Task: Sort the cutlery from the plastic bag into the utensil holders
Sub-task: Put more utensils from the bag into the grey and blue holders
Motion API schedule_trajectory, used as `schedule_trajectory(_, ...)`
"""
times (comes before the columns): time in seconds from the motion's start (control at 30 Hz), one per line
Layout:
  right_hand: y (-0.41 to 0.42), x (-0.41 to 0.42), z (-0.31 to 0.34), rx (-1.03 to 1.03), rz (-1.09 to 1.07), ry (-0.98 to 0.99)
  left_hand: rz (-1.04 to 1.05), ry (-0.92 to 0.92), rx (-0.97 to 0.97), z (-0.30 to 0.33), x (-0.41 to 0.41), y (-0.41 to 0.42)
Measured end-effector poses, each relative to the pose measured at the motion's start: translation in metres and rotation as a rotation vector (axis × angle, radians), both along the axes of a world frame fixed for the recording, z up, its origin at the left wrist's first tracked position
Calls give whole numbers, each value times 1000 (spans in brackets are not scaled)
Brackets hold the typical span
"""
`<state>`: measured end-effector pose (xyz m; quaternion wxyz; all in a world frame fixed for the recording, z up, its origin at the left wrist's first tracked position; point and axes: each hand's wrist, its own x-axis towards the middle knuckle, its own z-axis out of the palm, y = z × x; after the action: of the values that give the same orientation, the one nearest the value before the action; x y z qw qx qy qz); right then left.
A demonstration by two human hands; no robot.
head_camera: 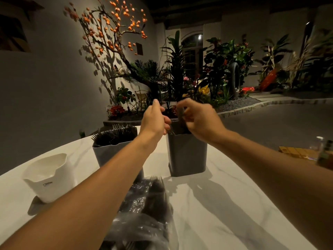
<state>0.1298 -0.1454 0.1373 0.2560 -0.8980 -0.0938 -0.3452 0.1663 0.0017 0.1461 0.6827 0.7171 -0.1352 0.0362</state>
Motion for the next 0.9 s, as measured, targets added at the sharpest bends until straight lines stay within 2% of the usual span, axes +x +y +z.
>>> schedule_trajectory(0.1, 0, 0, -9, -37, -21, 235, 21, -13, 13, -4, 3, 7)
schedule_trajectory(0.37, 29, -42, 17, 74, 40, 137, -51, -36, 69, 3, -40, 30)
schedule_trajectory(0.63, 100, -105, 3, -6, 277, 282, 36, -119, 211, -19, -103, 101)
schedule_trajectory(0.73, 119, -121, -7, -26, 355, 435, 53, -105, 224, -30, -124, 127)
schedule_trajectory(0.8, 130, -133, -15, -110, 431, 626, 42, -100, 276, -39, -138, 143)
schedule_trajectory(0.9, 149, -148, -35, -475, 452, 826, 24, -113, 391, -60, -158, 159)
